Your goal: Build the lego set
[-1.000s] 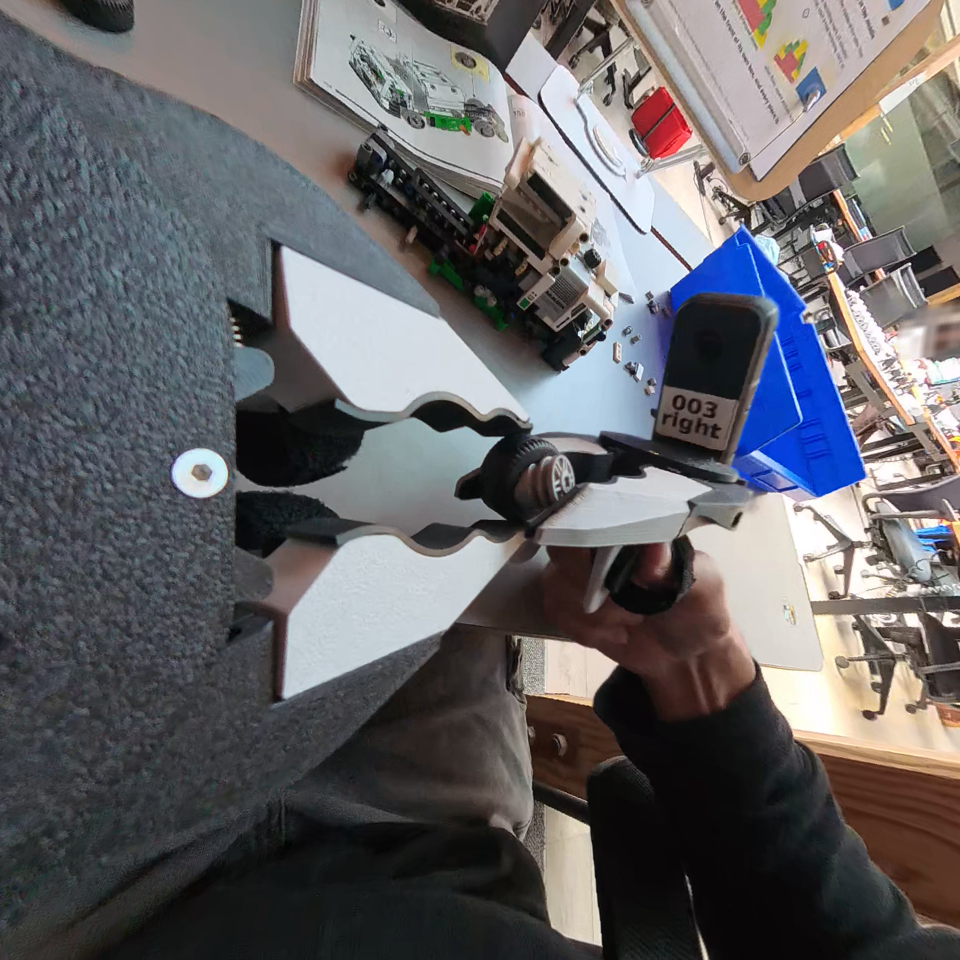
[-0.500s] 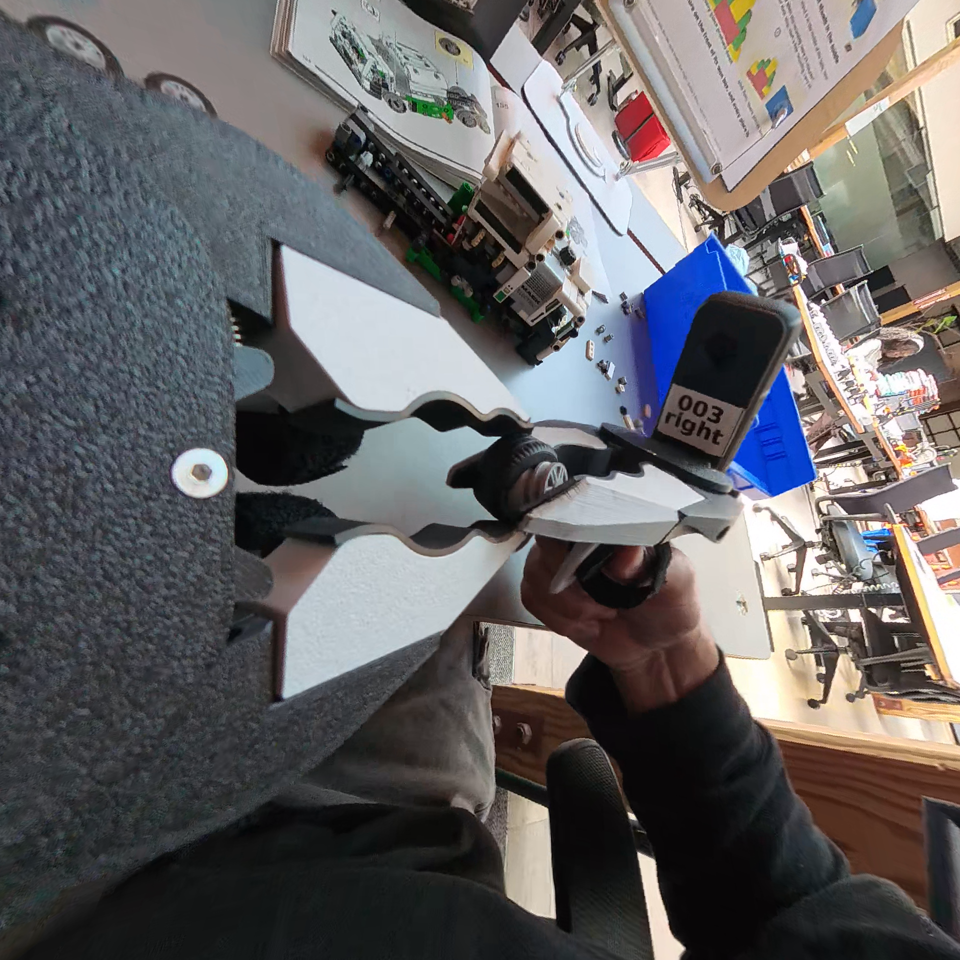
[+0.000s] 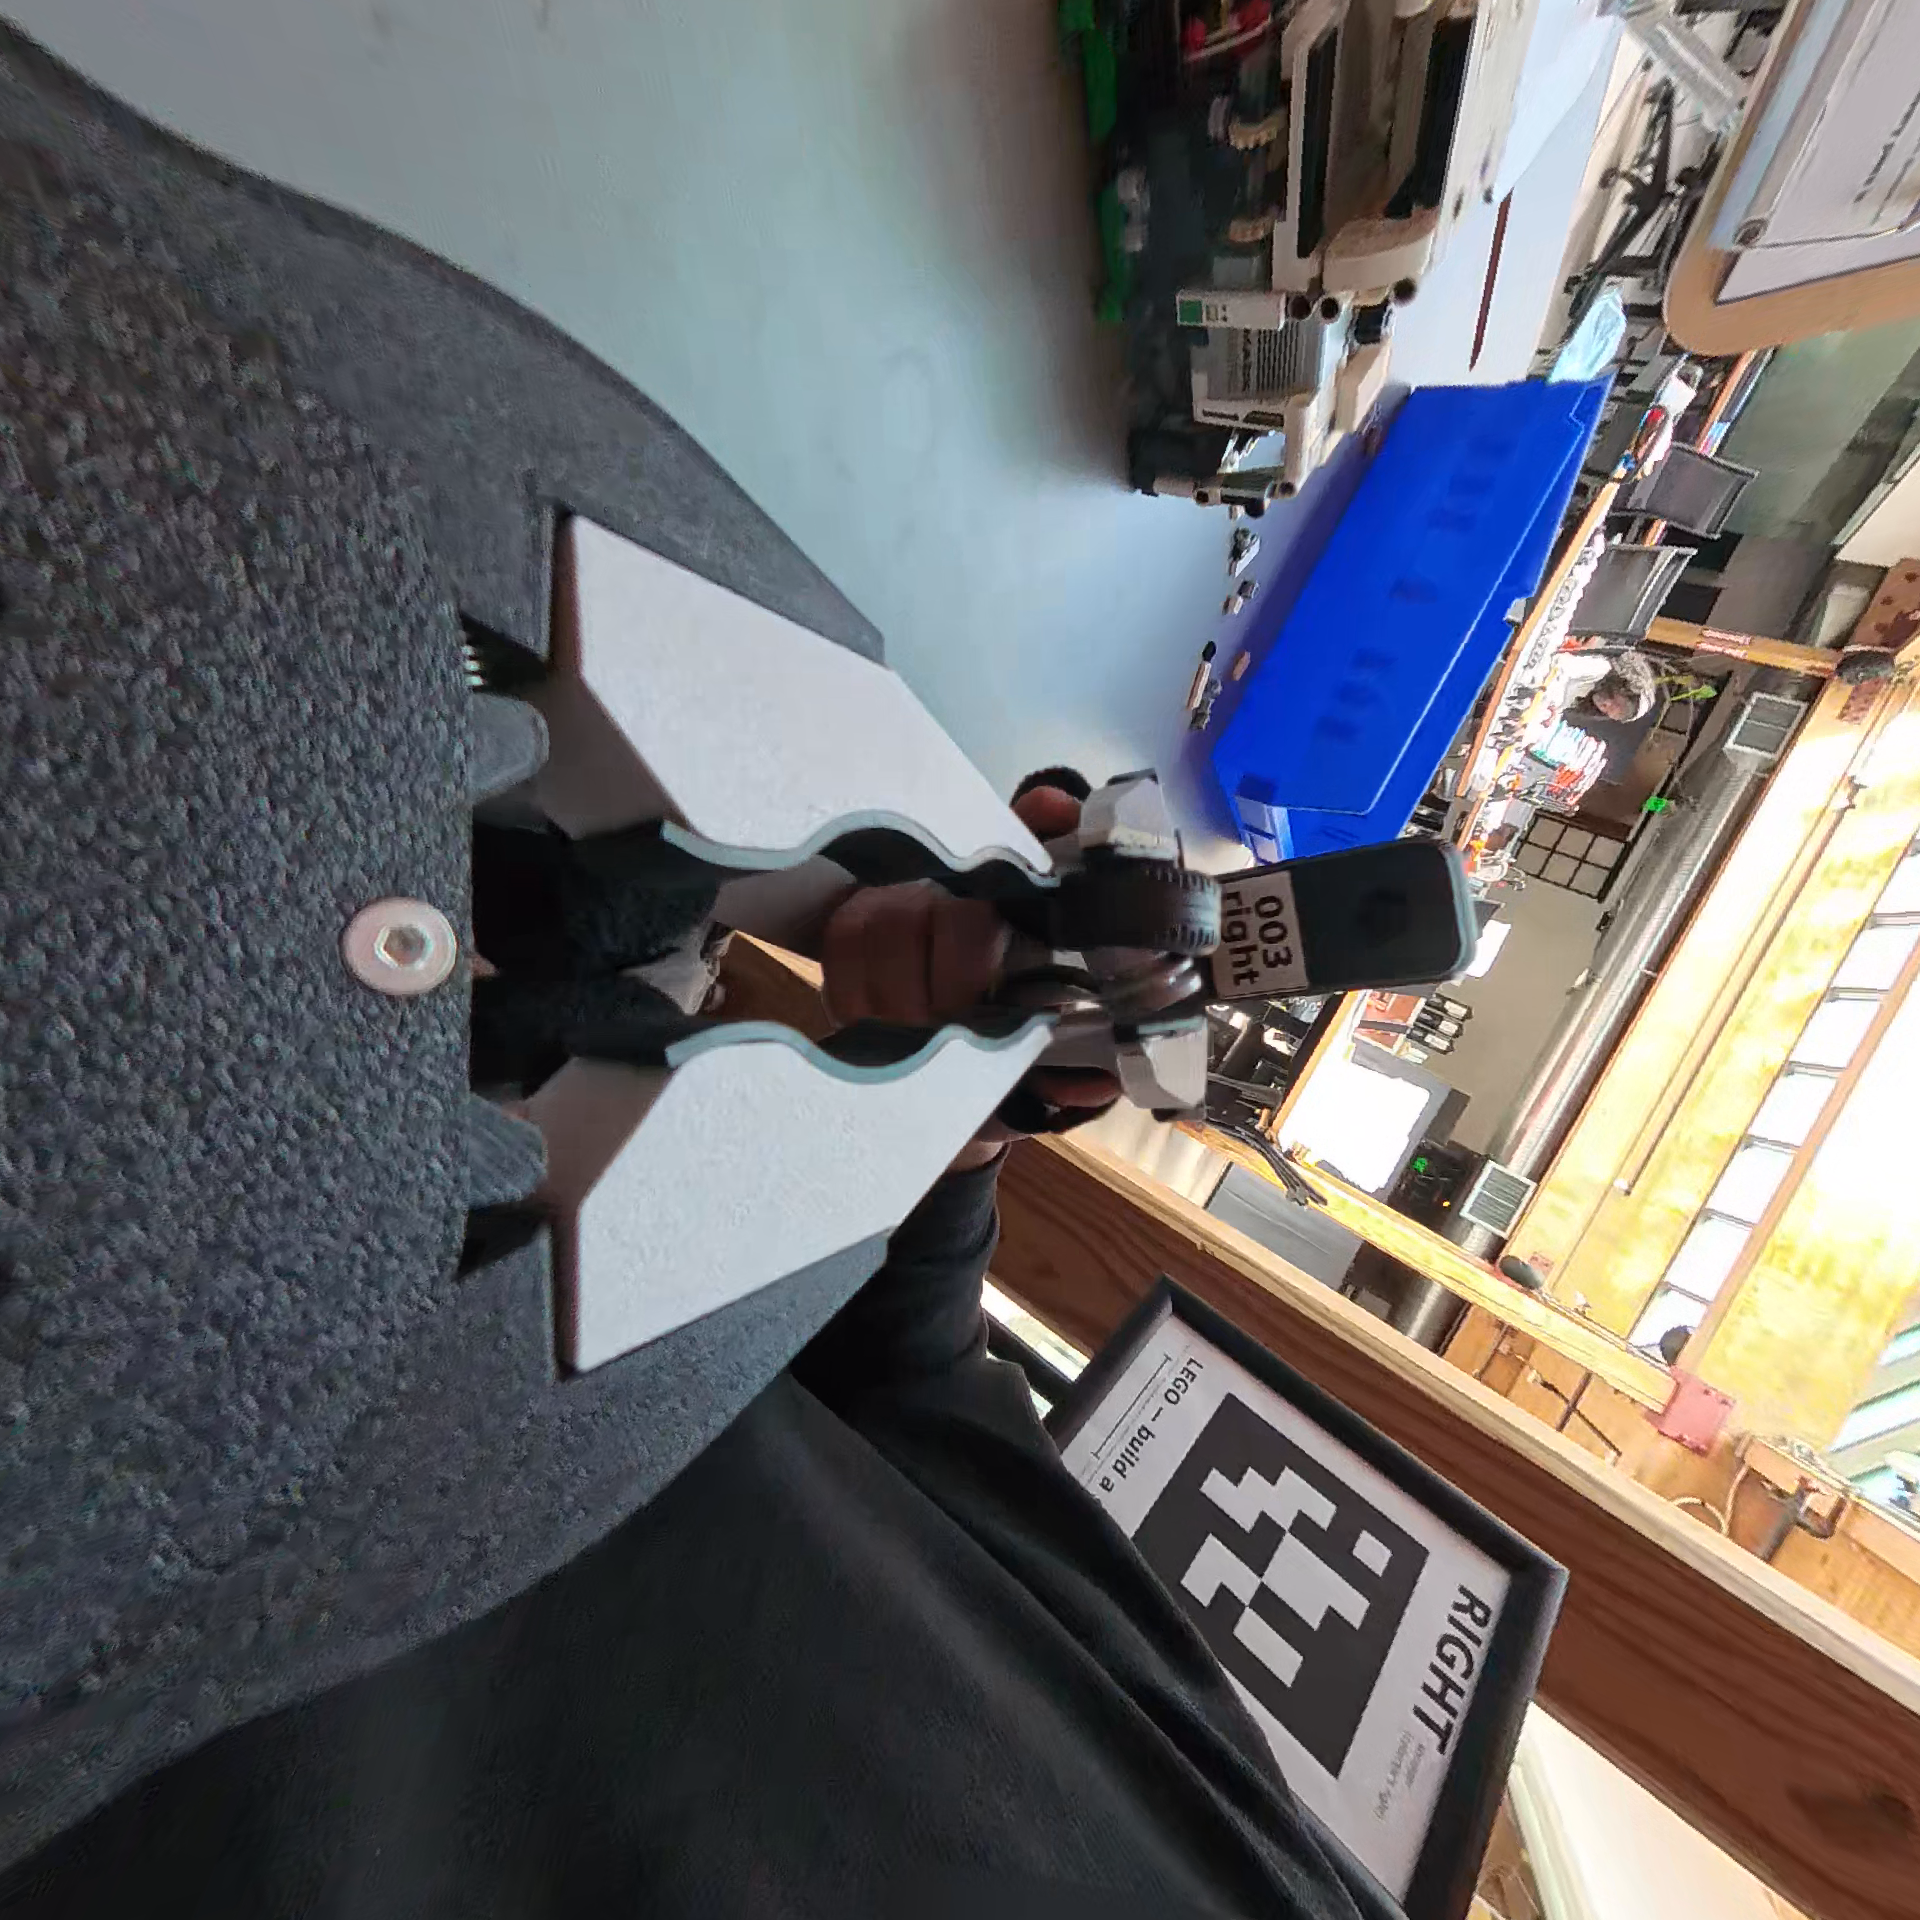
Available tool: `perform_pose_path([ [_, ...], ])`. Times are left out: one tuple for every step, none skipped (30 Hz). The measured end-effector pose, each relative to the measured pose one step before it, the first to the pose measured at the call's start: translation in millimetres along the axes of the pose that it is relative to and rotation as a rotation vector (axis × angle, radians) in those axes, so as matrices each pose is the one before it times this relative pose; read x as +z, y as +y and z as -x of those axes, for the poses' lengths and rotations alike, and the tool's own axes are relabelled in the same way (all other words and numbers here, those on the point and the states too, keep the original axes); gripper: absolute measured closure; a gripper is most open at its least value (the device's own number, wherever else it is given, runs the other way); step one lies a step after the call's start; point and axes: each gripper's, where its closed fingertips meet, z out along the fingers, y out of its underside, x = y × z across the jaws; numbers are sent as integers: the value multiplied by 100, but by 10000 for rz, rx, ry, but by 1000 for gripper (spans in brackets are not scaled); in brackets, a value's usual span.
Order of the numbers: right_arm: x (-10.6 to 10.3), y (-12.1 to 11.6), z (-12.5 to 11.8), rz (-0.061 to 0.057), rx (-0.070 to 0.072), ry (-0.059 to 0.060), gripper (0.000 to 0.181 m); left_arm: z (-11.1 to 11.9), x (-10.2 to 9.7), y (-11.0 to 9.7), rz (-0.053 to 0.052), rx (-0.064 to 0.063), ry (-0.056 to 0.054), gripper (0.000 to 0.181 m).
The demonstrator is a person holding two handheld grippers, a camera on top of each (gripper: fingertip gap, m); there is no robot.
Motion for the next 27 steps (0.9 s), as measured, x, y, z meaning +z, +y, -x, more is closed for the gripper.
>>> perform_pose_path([
  [111,-184,95,-309,63,-69,153,106,-38,-129,-236,-29,-11,166],
  [183,-215,211,-313,2,-102,153,-1,-79,-257,-314,-118,62,168],
  [225,-170,247,-300,-39,-104,153,16,-105,-303,-293,-254,86,168],
  [340,125,161,-141,-45,-43,153,75,-102,-272,-216,-321,57,167],
  [274,-43,124,-202,-195,16,153,-24,-126,-217,-168,-219,116,167],
  [132,-139,-112,-268,-222,168,153,24,-112,-143,-131,-147,50,167],
  [78,-85,-113,-162,-121,123,153,70,-81,-118,-107,-139,-30,167],
  [72,-47,-84,-44,-18,73,153,56,-64,-39,-71,-70,-50,169],
  [59,-11,-137,-57,14,114,153,76,-87,-22,-56,51,-82,170],
  [25,-10,-257,-85,-16,184,153,124,-137,-2,-17,132,-113,173],
  [-8,57,-54,36,-50,53,153,73,-100,80,63,189,-72,174],
  [-44,26,-58,34,-41,62,153,-93,-68,132,141,252,27,180],
  [-128,-8,-193,30,-64,104,153,-79,-39,150,219,322,2,181],
  [-68,162,-122,201,37,-1,153,59,-18,166,292,366,-97,181],
  [-72,122,-62,198,0,-29,153,95,-3,146,296,306,-95,181],
  [-60,109,-94,169,-111,27,153,96,24,142,253,202,-75,181],
  [-49,52,-80,135,-183,44,153,163,19,81,153,93,-89,181],
  [-56,-32,-37,115,-177,3,153,206,-24,25,54,-13,-103,181],
  [-27,-7,-105,152,-138,43,153,384,-62,41,12,-14,-216,181],
  [-51,-155,-315,30,-149,201,153,621,-80,148,35,119,-377,181],
  [-41,-377,-345,-240,-57,229,153,684,-6,319,130,303,-467,181],
  [91,-353,-189,-386,190,51,153,364,99,249,89,350,-332,180],
  [245,-115,-80,-304,336,-42,153,-231,210,38,-20,228,-19,167],
  [352,249,-286,-39,149,166,154,-303,286,-46,-13,4,16,152],
  [333,269,-342,92,-249,351,155,-226,293,-54,8,-157,13,146],
  [284,180,166,141,-550,126,154,-28,123,-140,-79,-237,1,147],
  [273,389,308,289,-515,8,154,91,-112,-356,-255,-288,56,146],
])
